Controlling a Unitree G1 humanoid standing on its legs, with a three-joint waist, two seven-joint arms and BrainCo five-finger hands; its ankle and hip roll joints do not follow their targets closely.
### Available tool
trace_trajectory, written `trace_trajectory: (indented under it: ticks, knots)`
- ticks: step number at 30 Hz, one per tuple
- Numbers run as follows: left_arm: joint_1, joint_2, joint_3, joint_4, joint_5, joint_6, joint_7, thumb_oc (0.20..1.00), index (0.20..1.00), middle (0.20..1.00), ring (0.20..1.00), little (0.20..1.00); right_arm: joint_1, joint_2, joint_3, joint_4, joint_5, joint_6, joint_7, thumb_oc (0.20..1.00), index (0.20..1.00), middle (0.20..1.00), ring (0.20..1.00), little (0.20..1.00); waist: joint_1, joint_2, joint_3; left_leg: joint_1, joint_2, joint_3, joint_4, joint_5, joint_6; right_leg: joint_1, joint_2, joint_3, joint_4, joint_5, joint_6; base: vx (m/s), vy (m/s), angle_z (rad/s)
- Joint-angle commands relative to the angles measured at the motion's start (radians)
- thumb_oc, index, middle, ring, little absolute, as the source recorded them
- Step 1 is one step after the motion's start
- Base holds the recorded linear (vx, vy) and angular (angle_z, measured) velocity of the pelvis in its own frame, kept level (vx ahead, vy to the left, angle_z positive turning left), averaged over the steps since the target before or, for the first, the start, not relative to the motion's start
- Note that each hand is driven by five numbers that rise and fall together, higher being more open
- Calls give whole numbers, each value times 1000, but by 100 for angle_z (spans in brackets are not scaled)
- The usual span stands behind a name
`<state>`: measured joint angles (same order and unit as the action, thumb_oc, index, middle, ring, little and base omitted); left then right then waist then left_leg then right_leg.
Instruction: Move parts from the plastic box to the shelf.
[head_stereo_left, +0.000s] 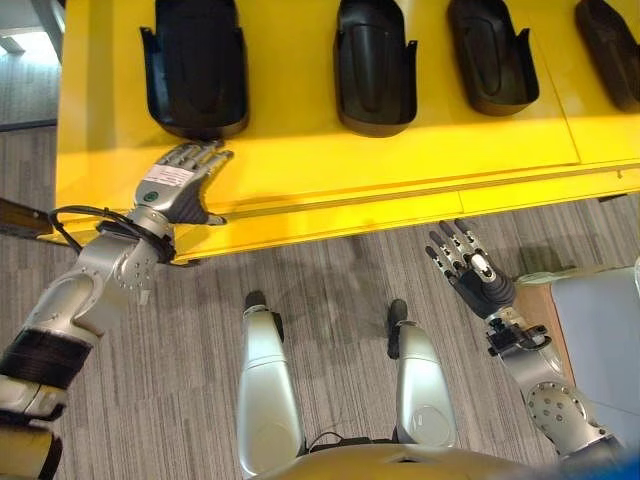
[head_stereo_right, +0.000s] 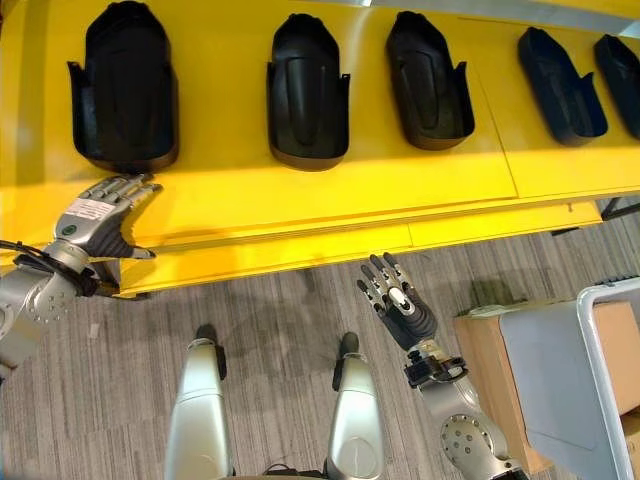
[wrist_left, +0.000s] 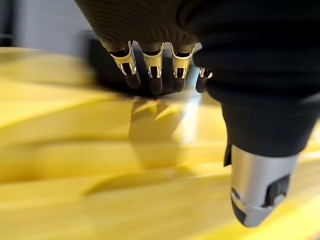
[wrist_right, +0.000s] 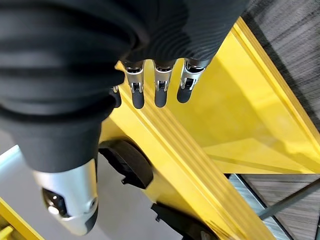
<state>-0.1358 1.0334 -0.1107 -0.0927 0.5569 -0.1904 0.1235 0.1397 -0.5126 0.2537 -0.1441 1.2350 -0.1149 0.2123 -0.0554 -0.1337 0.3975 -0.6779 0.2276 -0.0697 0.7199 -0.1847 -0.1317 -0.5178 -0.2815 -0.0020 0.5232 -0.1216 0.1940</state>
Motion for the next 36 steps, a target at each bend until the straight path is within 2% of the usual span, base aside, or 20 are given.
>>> trace_trajectory:
  ticks: [1,11,19,28,36]
  knots:
    - [44,-45,41,-52,-70,-37,-27,1000,1000,1000,1000,1000,-24,-19,-59,-85,-29,-51,16,1000,1000,1000,1000,1000,-9,49,-22,67,30,9,-127,91,-14,-9,-27,47,117,-47,-29,16,2,-7]
    - [183,-54,69,-155,-168,-62,-69,1000,1000,1000,1000,1000,-143,-26,-69,-164,-95,-115,-30,1000,1000,1000,1000,1000,12,58,-10,99,25,10,-143,91,-9,31,-31,38,104,-46,-27,2,0,-1]
    - [198,-50,75,-182,-211,-60,-77,1000,1000,1000,1000,1000,-283,-43,-57,-166,-144,-145,-92,1000,1000,1000,1000,1000,24,66,-11,122,21,9,-152,92,-9,51,-32,39,101,-48,-26,0,0,0]
    - [193,-24,61,-219,-292,-64,-68,1000,1000,1000,1000,1000,-561,-64,-20,-81,-204,-188,-219,1000,1000,1000,1000,1000,45,80,-22,164,20,12,-174,101,-9,87,-30,40,91,-48,-28,9,-8,0]
    - [190,24,28,-246,-358,-63,-66,1000,1000,1000,1000,1000,-882,-137,53,70,-257,-193,-327,1000,1000,1000,1000,1000,67,86,-22,188,21,18,-177,99,-13,108,-28,44,93,-59,-30,0,0,0]
